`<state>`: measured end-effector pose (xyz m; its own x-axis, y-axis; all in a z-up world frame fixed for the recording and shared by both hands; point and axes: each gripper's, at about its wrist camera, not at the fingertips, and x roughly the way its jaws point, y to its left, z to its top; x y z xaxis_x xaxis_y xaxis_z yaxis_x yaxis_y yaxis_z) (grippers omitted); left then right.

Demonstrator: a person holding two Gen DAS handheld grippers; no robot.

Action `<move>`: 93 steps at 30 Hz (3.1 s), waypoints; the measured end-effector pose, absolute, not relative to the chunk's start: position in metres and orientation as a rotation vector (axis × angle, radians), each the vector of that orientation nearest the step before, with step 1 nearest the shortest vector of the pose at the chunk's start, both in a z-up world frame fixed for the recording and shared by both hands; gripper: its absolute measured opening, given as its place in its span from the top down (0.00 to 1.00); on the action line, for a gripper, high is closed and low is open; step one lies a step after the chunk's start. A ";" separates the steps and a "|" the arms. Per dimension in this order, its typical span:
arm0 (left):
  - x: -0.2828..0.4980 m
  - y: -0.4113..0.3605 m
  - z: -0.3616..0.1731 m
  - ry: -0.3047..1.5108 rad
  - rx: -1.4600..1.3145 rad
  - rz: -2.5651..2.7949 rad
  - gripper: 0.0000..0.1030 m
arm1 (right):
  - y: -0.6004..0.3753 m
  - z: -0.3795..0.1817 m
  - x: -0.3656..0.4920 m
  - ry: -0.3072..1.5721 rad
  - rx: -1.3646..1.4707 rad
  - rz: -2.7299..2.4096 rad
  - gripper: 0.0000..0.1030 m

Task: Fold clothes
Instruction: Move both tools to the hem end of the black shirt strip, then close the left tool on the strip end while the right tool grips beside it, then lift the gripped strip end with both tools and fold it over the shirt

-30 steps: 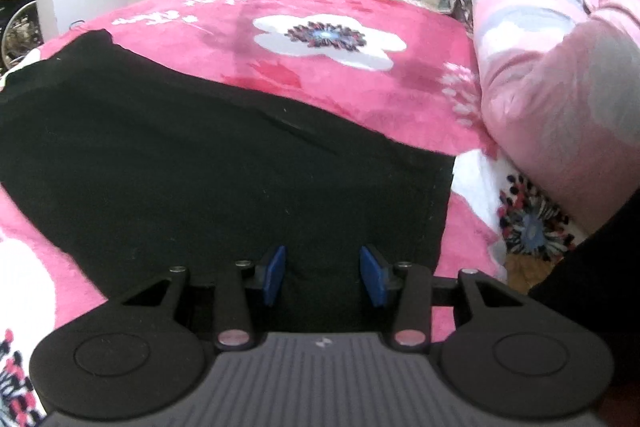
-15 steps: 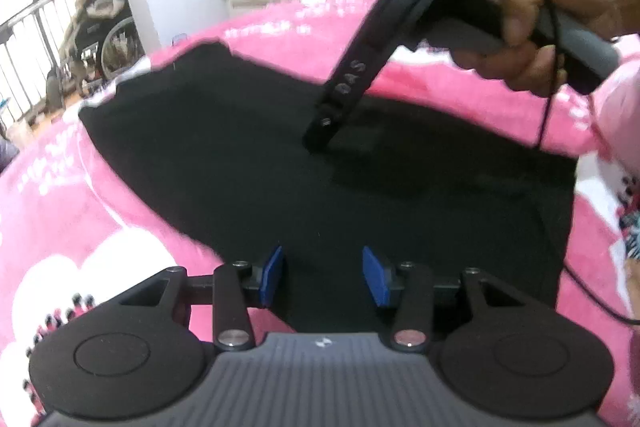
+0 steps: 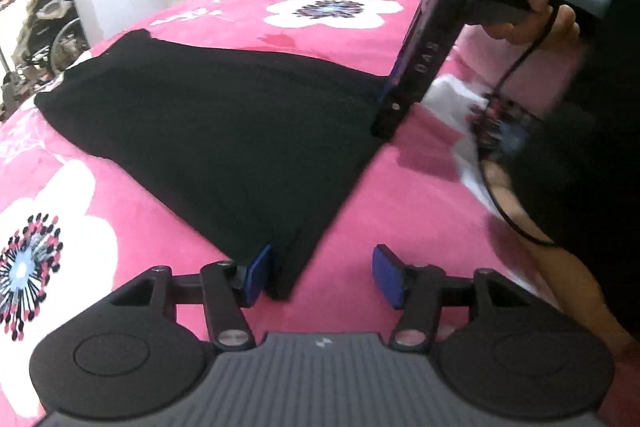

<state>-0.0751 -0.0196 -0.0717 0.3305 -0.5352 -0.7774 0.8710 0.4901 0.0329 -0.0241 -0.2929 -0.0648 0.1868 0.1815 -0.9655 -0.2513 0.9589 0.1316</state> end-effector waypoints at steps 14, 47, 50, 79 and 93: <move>0.011 0.008 -0.055 1.066 0.062 -0.839 0.44 | -0.377 -0.031 0.037 1.222 0.325 0.179 0.49; 0.033 0.009 -0.105 1.279 -0.211 -0.831 0.92 | -0.374 -0.073 0.012 1.499 0.640 0.259 0.92; 0.034 0.007 -0.090 1.226 -0.176 -0.870 0.93 | -0.373 -0.066 0.010 1.473 0.644 0.269 0.93; 0.227 0.025 -0.043 0.770 -0.320 -0.643 0.93 | -0.379 -0.020 0.227 0.970 0.666 0.357 0.93; 0.342 0.015 -0.062 0.715 -0.400 -0.500 0.93 | -0.379 -0.048 0.344 0.871 0.671 0.326 0.93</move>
<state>0.3416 0.0149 -0.0620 0.6479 -0.5590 -0.5174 0.2947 0.8103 -0.5065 0.3439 -0.3788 -0.0479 0.6129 0.5209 -0.5941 0.0019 0.7509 0.6604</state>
